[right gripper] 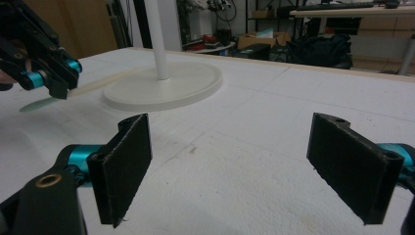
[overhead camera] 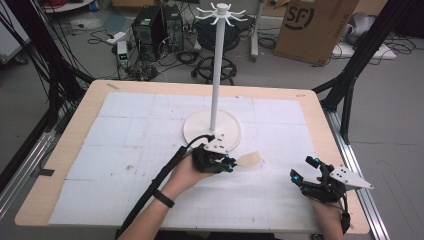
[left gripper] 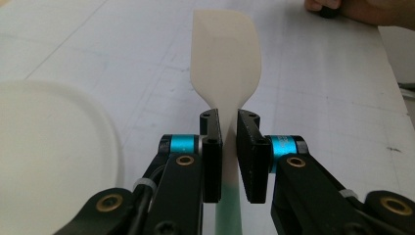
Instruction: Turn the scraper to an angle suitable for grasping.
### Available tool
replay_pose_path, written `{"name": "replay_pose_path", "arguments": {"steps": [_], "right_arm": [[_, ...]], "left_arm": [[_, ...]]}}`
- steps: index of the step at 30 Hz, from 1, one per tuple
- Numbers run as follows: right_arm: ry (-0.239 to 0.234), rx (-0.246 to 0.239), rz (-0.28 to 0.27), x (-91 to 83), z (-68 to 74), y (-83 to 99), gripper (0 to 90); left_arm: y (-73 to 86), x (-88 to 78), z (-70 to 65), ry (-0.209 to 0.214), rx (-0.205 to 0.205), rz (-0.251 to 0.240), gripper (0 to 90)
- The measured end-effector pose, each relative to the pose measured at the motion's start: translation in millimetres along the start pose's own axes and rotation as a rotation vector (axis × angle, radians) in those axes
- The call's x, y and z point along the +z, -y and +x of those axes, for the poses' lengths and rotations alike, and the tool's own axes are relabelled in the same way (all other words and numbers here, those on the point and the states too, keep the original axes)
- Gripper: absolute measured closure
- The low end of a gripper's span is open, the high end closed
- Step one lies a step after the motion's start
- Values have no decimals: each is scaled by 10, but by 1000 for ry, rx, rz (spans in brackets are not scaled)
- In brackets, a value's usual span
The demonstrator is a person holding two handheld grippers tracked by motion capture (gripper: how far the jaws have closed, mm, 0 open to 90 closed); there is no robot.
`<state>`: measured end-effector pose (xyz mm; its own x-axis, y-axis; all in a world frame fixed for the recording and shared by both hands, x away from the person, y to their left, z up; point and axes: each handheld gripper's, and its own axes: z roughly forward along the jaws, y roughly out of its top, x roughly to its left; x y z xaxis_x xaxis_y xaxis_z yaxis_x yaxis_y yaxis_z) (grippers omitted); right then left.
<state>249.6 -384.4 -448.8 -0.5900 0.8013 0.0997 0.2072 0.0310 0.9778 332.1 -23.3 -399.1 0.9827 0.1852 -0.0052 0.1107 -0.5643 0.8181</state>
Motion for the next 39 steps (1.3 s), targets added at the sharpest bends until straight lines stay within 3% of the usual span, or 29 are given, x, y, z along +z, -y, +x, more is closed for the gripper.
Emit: {"name": "replay_pose_path", "arguments": {"steps": [3, 12, 16, 21, 22, 25, 26, 28, 30, 35, 39], "right_arm": [[3, 2, -3, -4, 4, 1, 157], [2, 5, -18, -14, 1, 5, 157], [1, 7, -16, -15, 1, 5, 158], [-3, 2, -15, -12, -5, 5, 158], [-2, 1, -13, -11, -5, 5, 157], [-3, 4, -7, -8, -2, 3, 158], [-4, 4, -5, -6, 0, 2, 158], [-3, 1, -2, 0, -2, 1, 158], [-7, 4, -1, 2, -6, 0, 158], [-5, 2, 6, 2, -4, -2, 158], [-4, -1, 5, 8, -1, -3, 158]], "left_arm": [[-65, 203, -11, 42, 19, 7, 811], [-111, 703, -27, 106, 61, 68, 810], [-75, 822, -43, 118, 79, 90, 809], [-54, 855, -67, 112, 74, 98, 796], [-56, 854, -73, 109, 79, 98, 769], [-67, 830, -102, 75, 94, 113, 522], [-70, 802, -115, 54, 100, 110, 392], [-65, 699, -135, 12, 104, 76, 347], [-47, 537, -122, -23, 76, 25, 247], [122, -47, -28, -121, 24, -95, 181], [403, -595, 41, -195, -15, -178, 161]]}}
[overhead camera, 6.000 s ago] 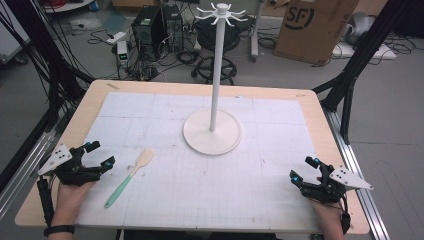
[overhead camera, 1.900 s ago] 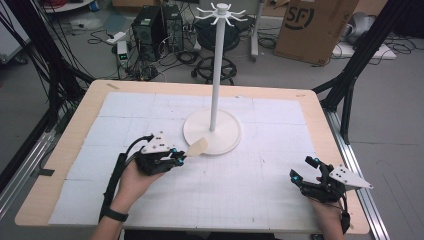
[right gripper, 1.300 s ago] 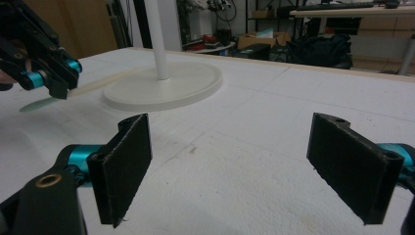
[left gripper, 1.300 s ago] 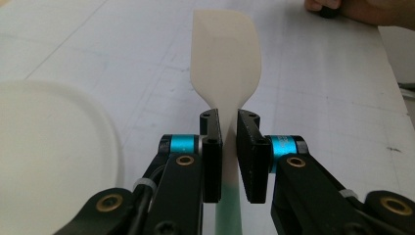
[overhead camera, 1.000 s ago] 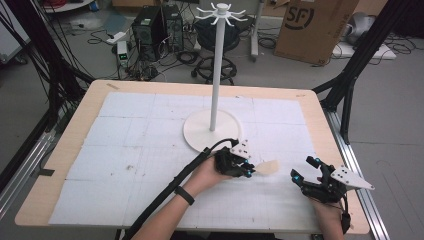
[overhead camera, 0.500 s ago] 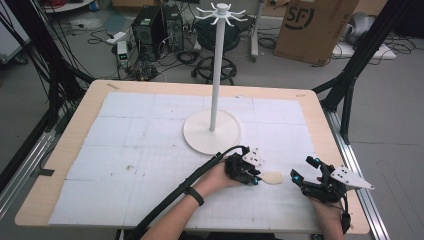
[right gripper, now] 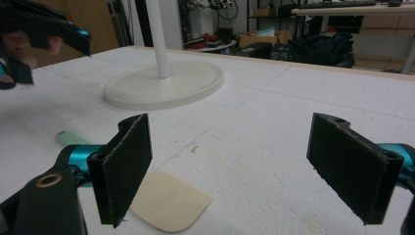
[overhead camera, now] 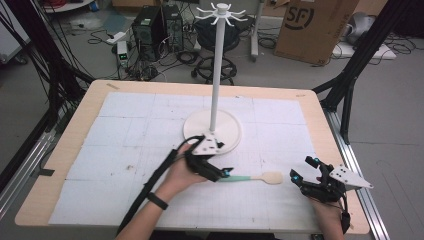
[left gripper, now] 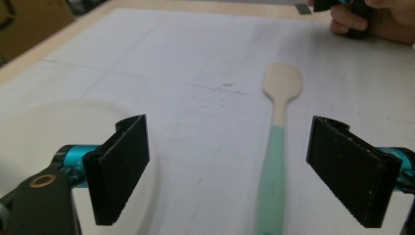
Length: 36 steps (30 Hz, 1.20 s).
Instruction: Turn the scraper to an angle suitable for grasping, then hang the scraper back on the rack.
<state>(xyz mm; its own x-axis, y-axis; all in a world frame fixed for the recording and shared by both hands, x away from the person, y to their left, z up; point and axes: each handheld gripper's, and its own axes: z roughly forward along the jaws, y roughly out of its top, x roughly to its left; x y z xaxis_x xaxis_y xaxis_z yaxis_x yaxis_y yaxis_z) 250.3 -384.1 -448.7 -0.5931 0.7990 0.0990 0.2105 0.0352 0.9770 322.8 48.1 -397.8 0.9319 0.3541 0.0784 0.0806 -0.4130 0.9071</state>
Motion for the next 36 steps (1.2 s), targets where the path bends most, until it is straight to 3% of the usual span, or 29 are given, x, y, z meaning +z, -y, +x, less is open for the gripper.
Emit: {"name": "replay_pose_path", "arguments": {"steps": [2, 8, 11, 15, 22, 23, 27, 36], "right_arm": [[1, -4, 4, -2, 4, 2, 158], [9, -7, 5, 3, 11, 0, 158], [12, -7, 5, 4, 12, 0, 159], [18, -5, 3, 6, 15, 0, 159], [38, 11, 13, 13, 2, -5, 159], [37, 15, 16, 14, 4, -5, 159], [41, 10, 24, 23, 1, -7, 161], [29, 12, 17, 17, 6, -6, 160]], "left_arm": [[127, -289, 86, -26, -29, -32, 164], [572, -1071, 317, -155, -117, -112, 115], [787, -1377, 363, -251, -128, -137, 91], [1100, -1662, 389, -325, -162, -173, 89], [1480, -1970, 366, -392, -216, -227, 102], [1516, -2012, 364, -395, -232, -267, 103], [1551, -2069, 351, -395, -235, -305, 114], [1560, -2074, 376, -379, -255, -308, 123]]}}
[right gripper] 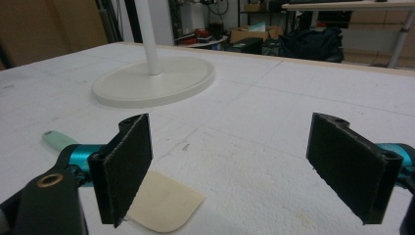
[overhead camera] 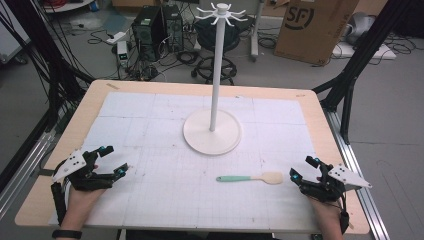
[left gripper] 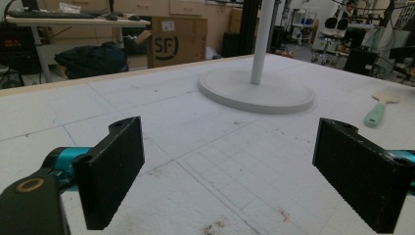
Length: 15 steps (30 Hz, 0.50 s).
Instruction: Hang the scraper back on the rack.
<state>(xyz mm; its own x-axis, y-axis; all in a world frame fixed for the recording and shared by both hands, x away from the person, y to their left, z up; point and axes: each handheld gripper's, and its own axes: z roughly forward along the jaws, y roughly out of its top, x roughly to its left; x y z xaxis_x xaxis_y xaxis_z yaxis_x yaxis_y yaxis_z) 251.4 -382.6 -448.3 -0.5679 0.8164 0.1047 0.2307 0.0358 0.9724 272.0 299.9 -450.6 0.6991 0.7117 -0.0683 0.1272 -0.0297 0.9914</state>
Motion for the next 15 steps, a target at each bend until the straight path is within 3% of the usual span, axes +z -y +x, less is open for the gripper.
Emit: {"name": "replay_pose_path", "arguments": {"steps": [9, 13, 15], "right_arm": [[-80, 51, 11, 4, -78, -11, 154], [-114, 11, 11, 24, -66, -24, 154], [-157, -3, 15, 51, -44, -40, 154]], "left_arm": [[2, 0, -9, -5, 3, -1, 120], [3, 1, -24, -9, 19, 3, 119], [2, 2, -23, -10, 20, 5, 119]]}}
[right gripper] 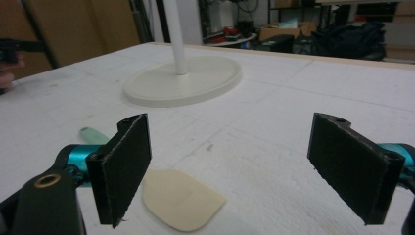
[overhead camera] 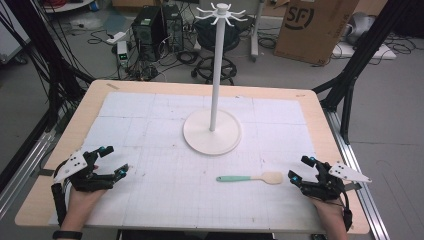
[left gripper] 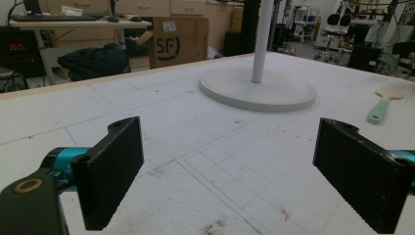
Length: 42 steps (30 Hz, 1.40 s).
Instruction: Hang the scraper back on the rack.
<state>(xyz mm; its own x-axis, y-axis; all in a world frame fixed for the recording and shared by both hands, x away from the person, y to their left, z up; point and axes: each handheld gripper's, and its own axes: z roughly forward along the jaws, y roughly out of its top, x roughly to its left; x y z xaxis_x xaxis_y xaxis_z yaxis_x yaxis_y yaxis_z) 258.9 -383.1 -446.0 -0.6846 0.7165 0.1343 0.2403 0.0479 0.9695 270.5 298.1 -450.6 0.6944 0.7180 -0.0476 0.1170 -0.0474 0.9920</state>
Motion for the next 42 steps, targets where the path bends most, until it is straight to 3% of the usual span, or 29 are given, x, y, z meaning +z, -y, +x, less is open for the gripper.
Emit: {"name": "replay_pose_path", "arguments": {"steps": [6, 14, 21, 26, 34, 39, 42], "right_arm": [[-70, -40, 32, 95, 33, -42, 154], [-122, -81, 45, 254, 117, -159, 155], [-183, -121, 129, 469, 219, -212, 170], [-235, -162, 198, 583, 264, -215, 279], [-270, -194, 292, 695, 281, -149, 393], [-290, -232, 373, 784, 322, -115, 474], [-297, -258, 394, 834, 350, -117, 506]], "left_arm": [[1, 2, 12, -5, -18, -2, 120], [0, 2, 17, -7, -20, -1, 123], [1, 3, 15, -6, -20, -1, 123], [1, 4, 15, -7, -22, -2, 125], [0, 3, 15, -6, -17, 2, 126], [0, 3, 14, -6, -16, 2, 126], [0, 3, 15, -5, -16, 3, 126]]}}
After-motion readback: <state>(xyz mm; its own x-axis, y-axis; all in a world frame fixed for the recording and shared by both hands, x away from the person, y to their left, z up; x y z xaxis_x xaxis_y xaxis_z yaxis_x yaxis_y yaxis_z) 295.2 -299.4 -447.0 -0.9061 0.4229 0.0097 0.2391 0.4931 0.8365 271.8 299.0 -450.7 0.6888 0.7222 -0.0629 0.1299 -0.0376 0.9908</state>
